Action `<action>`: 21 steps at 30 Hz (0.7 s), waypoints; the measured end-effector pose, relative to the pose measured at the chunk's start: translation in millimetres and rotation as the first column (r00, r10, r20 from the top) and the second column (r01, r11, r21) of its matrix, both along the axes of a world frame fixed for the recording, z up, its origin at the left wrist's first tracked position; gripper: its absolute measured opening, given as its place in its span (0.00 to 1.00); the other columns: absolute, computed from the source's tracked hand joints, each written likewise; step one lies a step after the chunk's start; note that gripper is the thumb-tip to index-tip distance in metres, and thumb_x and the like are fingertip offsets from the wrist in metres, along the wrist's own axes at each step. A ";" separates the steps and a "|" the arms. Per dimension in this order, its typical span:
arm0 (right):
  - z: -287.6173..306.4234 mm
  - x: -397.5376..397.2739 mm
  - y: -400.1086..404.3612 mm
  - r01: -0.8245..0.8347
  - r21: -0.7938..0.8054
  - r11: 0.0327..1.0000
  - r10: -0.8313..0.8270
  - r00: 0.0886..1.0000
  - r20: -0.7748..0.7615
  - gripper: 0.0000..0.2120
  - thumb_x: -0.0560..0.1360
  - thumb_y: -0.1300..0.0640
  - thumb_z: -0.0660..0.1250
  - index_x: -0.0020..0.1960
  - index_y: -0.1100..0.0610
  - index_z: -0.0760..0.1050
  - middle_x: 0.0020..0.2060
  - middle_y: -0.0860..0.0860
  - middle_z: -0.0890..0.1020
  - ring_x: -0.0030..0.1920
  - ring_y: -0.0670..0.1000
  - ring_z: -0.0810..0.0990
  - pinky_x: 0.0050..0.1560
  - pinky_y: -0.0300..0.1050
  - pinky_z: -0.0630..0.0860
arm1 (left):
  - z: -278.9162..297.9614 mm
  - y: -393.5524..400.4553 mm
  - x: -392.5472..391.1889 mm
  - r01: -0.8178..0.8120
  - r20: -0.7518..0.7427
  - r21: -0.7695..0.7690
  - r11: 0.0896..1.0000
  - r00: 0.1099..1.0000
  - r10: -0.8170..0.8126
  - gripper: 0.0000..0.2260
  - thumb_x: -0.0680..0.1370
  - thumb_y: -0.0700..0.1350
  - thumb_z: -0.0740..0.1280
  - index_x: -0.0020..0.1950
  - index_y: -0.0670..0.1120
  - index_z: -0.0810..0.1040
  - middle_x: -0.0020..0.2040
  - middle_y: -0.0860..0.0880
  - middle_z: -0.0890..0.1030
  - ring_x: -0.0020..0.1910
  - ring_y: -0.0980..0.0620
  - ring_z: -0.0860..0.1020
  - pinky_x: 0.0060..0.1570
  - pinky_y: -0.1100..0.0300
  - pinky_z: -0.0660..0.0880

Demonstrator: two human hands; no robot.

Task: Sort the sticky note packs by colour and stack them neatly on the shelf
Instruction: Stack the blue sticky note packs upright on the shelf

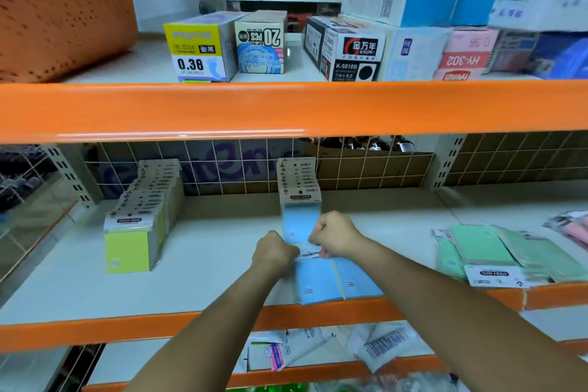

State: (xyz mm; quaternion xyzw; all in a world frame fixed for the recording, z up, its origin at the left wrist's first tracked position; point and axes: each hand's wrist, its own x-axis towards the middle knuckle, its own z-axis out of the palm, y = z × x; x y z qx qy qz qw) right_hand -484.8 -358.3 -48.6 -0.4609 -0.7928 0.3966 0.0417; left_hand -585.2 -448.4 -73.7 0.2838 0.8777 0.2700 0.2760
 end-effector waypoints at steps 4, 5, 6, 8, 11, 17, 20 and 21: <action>0.3 8.0 -14.9 -0.047 -0.026 0.999 0.050 0.989 0.140 0.12 0.74 0.65 0.65 0.34 0.58 0.67 0.25 0.55 0.76 0.34 0.56 0.84 0.36 0.43 0.77 | 8.6 -8.9 13.0 0.058 0.082 -0.077 0.995 0.995 -0.052 0.14 0.72 0.48 0.72 0.48 0.43 0.71 0.48 0.45 0.78 0.41 0.48 0.76 0.34 0.62 0.71; 1.2 10.3 -17.4 -0.037 -0.027 0.999 0.041 0.985 0.165 0.12 0.74 0.65 0.64 0.33 0.58 0.67 0.21 0.53 0.75 0.33 0.55 0.83 0.35 0.41 0.76 | 9.9 -10.7 16.4 0.074 0.115 -0.086 0.994 0.991 -0.064 0.15 0.71 0.49 0.73 0.48 0.43 0.72 0.46 0.45 0.77 0.37 0.49 0.77 0.30 0.63 0.71; 1.3 13.1 -18.8 -0.027 -0.024 0.999 0.031 0.983 0.179 0.12 0.74 0.65 0.63 0.33 0.58 0.67 0.18 0.52 0.75 0.32 0.54 0.82 0.33 0.39 0.75 | 10.9 -13.3 19.8 0.086 0.141 -0.094 0.992 0.987 -0.073 0.15 0.70 0.50 0.73 0.49 0.43 0.72 0.44 0.45 0.77 0.33 0.51 0.76 0.25 0.64 0.70; 1.6 17.4 -20.0 -0.003 -0.006 1.000 0.004 0.982 0.186 0.08 0.74 0.65 0.63 0.37 0.59 0.69 0.24 0.56 0.79 0.31 0.54 0.82 0.31 0.38 0.74 | 10.8 -17.6 25.9 0.094 0.175 -0.102 0.990 0.982 -0.075 0.17 0.70 0.51 0.75 0.49 0.44 0.72 0.45 0.45 0.77 0.32 0.52 0.74 0.23 0.64 0.69; -0.1 26.8 -17.7 0.022 0.032 0.999 -0.028 0.979 0.203 0.06 0.75 0.63 0.66 0.41 0.59 0.71 0.34 0.60 0.82 0.32 0.54 0.84 0.33 0.43 0.78 | 6.2 -20.1 30.9 0.064 0.216 -0.067 0.996 0.975 -0.048 0.17 0.70 0.49 0.76 0.49 0.44 0.72 0.52 0.44 0.79 0.41 0.49 0.77 0.32 0.62 0.73; -2.5 51.2 -8.1 0.049 -0.006 0.999 -0.046 0.968 0.248 0.15 0.72 0.51 0.73 0.39 0.58 0.69 0.31 0.56 0.78 0.24 0.51 0.79 0.28 0.39 0.75 | 4.9 -20.8 34.4 0.021 0.223 -0.044 0.999 0.975 -0.011 0.15 0.71 0.47 0.75 0.49 0.44 0.71 0.57 0.43 0.79 0.50 0.47 0.79 0.46 0.59 0.78; -0.9 55.7 -8.3 0.014 -0.067 0.998 0.003 0.970 0.243 0.18 0.71 0.47 0.73 0.43 0.59 0.70 0.38 0.55 0.80 0.29 0.51 0.80 0.34 0.43 0.80 | 5.1 -19.1 35.7 0.024 0.185 -0.055 0.998 0.983 -0.013 0.16 0.71 0.49 0.75 0.49 0.45 0.71 0.57 0.44 0.79 0.53 0.47 0.80 0.49 0.58 0.79; 0.0 55.0 -9.2 0.000 -0.100 0.995 0.023 0.972 0.236 0.18 0.71 0.46 0.74 0.43 0.59 0.71 0.39 0.55 0.80 0.30 0.51 0.81 0.35 0.43 0.80 | 6.6 -19.0 36.5 0.026 0.170 -0.064 0.998 0.985 -0.015 0.17 0.71 0.49 0.75 0.49 0.45 0.71 0.57 0.45 0.79 0.53 0.47 0.80 0.49 0.58 0.79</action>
